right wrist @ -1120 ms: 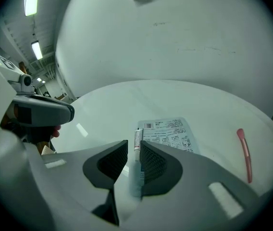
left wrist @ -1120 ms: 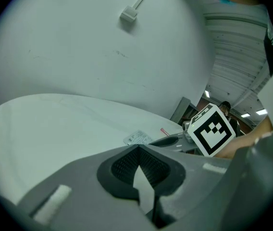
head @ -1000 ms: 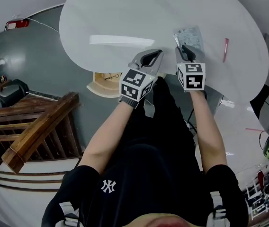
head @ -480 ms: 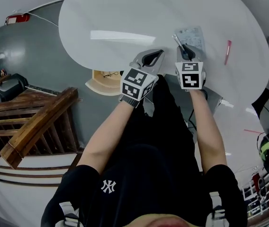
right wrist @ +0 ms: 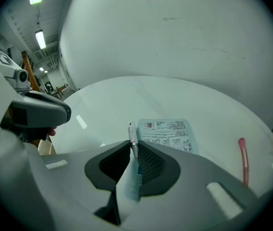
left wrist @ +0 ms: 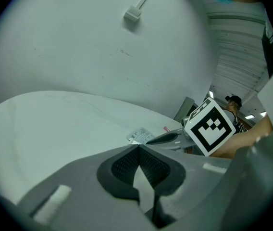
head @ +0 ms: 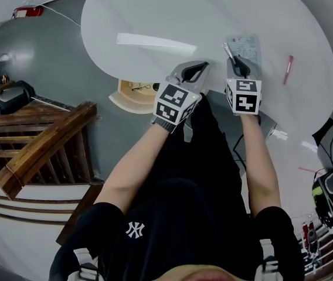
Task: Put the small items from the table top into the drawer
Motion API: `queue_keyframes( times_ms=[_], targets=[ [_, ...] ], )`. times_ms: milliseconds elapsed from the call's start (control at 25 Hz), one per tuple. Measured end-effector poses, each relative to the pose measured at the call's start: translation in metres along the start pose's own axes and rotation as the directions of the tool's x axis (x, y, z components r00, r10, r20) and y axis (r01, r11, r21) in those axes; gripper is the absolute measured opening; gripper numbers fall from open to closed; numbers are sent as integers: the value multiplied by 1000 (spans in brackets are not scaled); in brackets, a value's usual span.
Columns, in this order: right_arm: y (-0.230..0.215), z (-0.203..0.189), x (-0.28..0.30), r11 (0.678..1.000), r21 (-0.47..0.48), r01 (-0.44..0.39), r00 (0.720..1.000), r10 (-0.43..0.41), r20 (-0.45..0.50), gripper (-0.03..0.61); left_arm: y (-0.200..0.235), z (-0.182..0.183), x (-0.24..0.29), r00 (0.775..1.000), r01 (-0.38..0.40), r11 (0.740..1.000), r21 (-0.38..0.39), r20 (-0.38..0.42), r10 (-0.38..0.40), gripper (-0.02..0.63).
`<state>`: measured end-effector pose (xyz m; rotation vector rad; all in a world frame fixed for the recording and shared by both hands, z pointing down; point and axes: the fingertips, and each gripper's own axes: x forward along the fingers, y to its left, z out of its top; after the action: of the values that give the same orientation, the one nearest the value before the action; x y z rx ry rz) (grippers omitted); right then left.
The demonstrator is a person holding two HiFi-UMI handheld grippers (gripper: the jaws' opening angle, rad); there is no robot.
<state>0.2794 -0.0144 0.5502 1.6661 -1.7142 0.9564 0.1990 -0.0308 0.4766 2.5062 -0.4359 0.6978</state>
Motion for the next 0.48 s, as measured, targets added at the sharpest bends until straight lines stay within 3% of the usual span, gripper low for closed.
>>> queue_keyframes(
  times_ms=[480],
  targets=[
    [33,18,-26,996,82,-22,995,15,96,74,0,-3,-35,998,-9,1000,12,57,8,0]
  ],
)
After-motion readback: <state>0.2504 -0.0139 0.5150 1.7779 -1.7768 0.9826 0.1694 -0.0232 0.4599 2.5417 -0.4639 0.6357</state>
